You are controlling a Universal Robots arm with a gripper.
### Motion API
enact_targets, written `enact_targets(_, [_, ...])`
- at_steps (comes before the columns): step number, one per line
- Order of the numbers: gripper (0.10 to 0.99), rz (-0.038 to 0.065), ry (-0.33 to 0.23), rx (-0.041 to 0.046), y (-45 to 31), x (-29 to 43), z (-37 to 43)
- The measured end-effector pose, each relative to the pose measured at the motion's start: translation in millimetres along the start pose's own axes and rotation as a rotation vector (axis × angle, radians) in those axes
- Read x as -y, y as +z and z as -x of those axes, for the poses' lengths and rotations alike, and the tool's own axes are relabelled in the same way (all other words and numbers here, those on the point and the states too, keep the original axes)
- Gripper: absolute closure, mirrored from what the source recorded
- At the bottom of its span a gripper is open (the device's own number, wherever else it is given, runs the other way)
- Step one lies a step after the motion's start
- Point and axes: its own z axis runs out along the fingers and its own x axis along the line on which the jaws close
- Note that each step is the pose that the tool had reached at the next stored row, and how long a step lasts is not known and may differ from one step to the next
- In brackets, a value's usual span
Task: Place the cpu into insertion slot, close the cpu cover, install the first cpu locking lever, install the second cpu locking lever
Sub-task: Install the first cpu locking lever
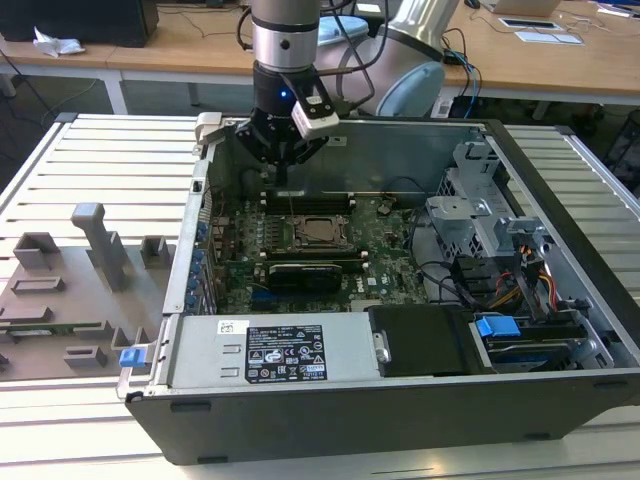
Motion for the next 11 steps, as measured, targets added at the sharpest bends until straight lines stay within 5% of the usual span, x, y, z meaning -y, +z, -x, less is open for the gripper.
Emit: enact_targets(11, [0.980,-0.001,0.000,0.0001,2.4,-1.5,19.8])
